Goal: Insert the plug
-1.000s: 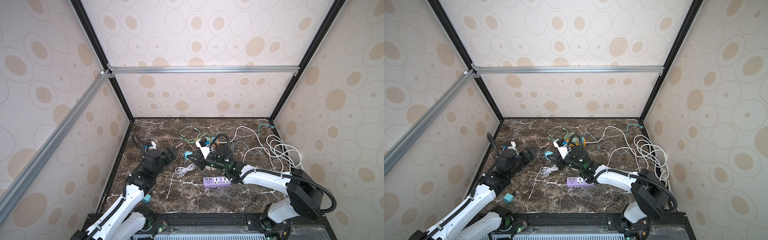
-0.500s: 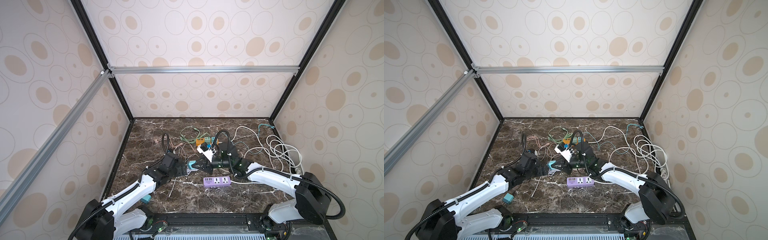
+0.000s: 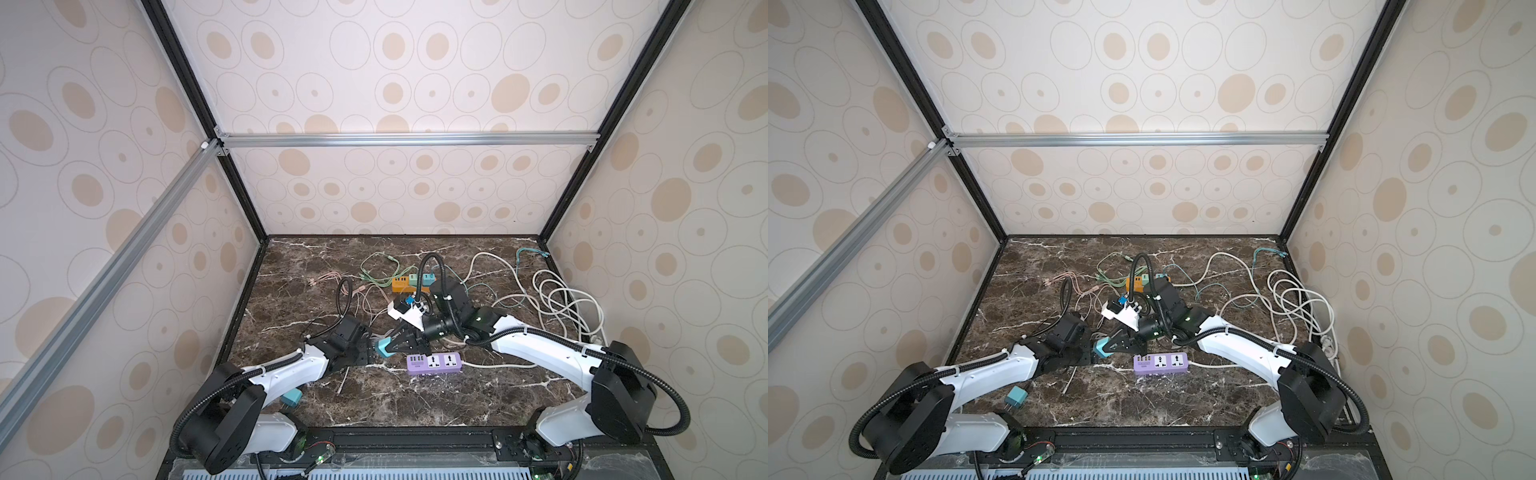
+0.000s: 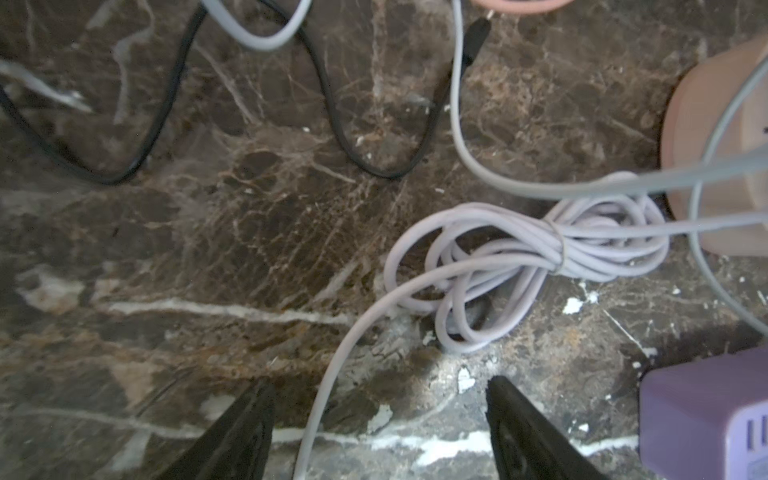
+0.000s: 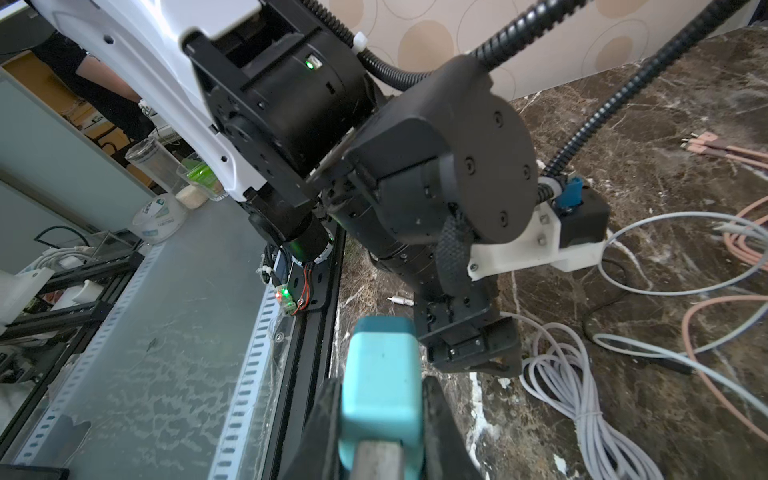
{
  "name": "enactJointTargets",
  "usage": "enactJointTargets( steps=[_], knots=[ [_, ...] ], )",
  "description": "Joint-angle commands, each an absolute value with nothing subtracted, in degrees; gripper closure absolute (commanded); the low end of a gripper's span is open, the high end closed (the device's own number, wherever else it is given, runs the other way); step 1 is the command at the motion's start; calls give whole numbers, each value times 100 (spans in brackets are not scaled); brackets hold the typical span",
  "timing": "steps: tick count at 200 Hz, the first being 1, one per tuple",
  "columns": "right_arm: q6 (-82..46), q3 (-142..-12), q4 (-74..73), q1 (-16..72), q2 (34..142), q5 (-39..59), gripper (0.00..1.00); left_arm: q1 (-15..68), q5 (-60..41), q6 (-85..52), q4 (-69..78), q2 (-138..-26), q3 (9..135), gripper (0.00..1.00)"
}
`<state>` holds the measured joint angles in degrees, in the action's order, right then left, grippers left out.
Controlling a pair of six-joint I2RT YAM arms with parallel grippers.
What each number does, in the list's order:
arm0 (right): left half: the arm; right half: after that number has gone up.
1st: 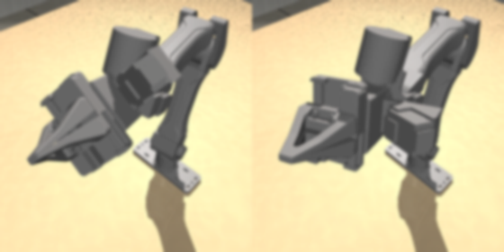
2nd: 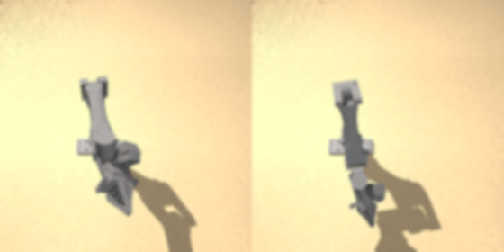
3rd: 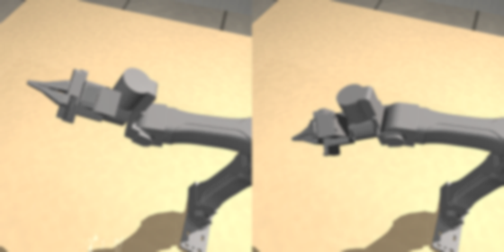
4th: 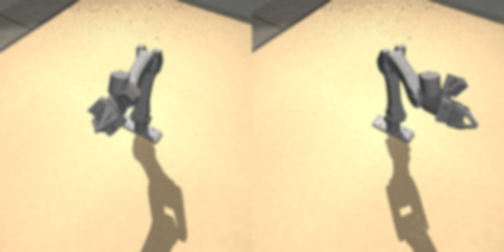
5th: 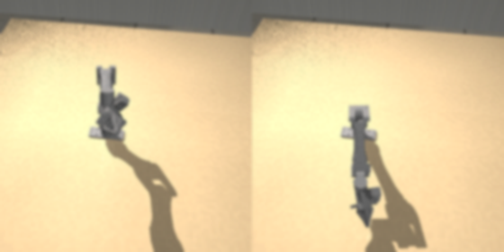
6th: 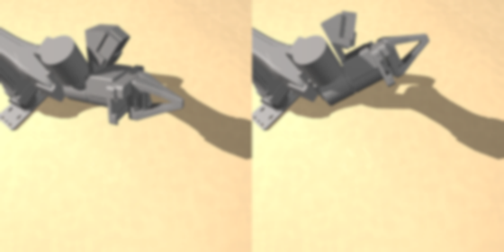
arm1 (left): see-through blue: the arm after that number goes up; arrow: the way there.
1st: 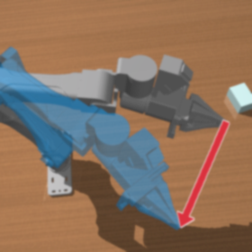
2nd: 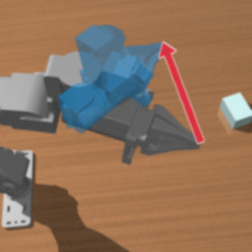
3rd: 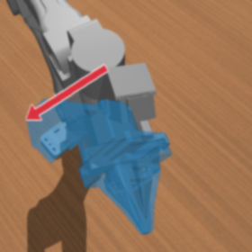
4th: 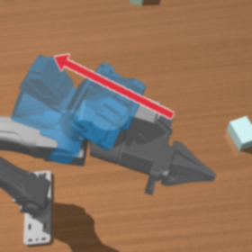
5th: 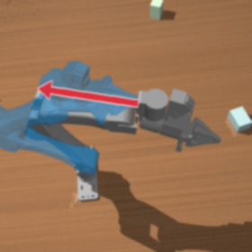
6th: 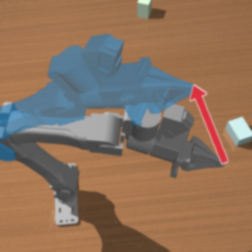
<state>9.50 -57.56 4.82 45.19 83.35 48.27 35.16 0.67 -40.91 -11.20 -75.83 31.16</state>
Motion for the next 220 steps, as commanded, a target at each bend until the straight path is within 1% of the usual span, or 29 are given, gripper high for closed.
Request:
enactJointTargets(
  steps=[1,12,29,45,60,70,77,93,116,124,181,220],
  knots=[
    [1282,-5906,801,4505,8351,5045,100,3567,295,-4062,-730,-7765,3085,24],
    [1325,-5893,856,4508,8332,5050,100,3566,379,-4019,-595,-7883,3102,24],
    [1407,-5886,966,4504,8314,5030,100,3560,463,-3900,-332,-8074,3124,28],
    [1519,-5921,1137,4499,8296,5002,100,3555,484,-3795,-274,-8297,3253,36],
    [1672,-5971,1364,4495,8276,4983,100,3559,556,-3736,-247,-8472,3337,47],
    [1808,-6009,1548,4502,8273,4965,100,3555,656,-3750,-235,-8533,3348,51],
    [1910,-6050,1711,4506,8292,4952,100,3559,705,-3782,-233,-8547,3346,57],
    [2148,-6161,2124,4500,8328,4924,100,3559,730,-3825,-150,-8434,3278,76],
    [2392,-6303,2586,4506,8415,4955,100,3560,808,-3952,-18,-8012,3059,92],
    [2437,-6335,2684,4500,8455,4986,100,3557,835,-3976,-14,-7830,2980,100],
    [2921,-6593,3305,4500,8651,4917,100,3540,1326,-4434,-294,-6177,2404,100],
    [3441,-6905,4118,4492,8830,4821,100,3516,1943,-4962,-947,-4847,2363,100]
  ],
)
